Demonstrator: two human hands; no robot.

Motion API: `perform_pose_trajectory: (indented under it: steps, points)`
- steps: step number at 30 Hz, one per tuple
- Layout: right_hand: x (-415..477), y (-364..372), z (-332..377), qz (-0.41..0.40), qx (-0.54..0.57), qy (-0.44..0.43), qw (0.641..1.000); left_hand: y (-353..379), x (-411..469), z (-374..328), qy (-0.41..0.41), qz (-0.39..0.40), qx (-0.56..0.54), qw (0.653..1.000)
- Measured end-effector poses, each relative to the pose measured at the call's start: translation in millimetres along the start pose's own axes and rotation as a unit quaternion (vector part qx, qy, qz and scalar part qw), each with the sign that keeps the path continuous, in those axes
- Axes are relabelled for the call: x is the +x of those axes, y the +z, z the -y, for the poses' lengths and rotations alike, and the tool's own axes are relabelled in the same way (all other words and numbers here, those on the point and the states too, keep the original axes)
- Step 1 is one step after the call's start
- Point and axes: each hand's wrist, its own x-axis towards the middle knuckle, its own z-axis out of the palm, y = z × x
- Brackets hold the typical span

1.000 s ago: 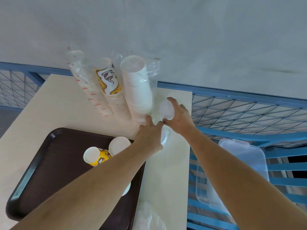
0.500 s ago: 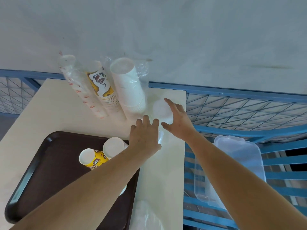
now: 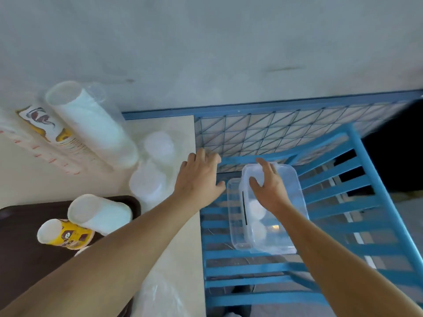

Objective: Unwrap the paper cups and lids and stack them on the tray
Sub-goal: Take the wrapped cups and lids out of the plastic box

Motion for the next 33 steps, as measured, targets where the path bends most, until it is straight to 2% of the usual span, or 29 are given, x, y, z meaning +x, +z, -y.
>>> perform_pose_trajectory:
  steps: [4, 11, 16, 25, 33]
  points:
    - [-19.7, -30.2, -64.9, 0.010, -0.029, 0.100, 0.994, 31.6, 10.7, -47.8, 0.032, 0.059, -0.039, 0.997]
    - [-42.0, -20.6, -154.7, 0.148, -0.028, 0.224, 0.963, 100.8, 21.5, -108.3, 0.065, 0.170, -0.029, 0.983]
    - [-37.3, 13.1, -183.7, 0.246, -0.056, 0.223, 0.942, 153.8, 29.2, -121.8, 0.054, 0.228, -0.031, 0.972]
    - [-13.9, 86.5, -217.3, 0.362, -0.120, 0.186, 0.905, 221.6, 46.3, -107.6, 0.049, 0.257, -0.061, 0.963]
    - [-16.8, 109.8, -223.6, 0.349, -0.128, 0.185, 0.910, 235.3, 50.3, -103.3, 0.054, 0.249, -0.048, 0.966]
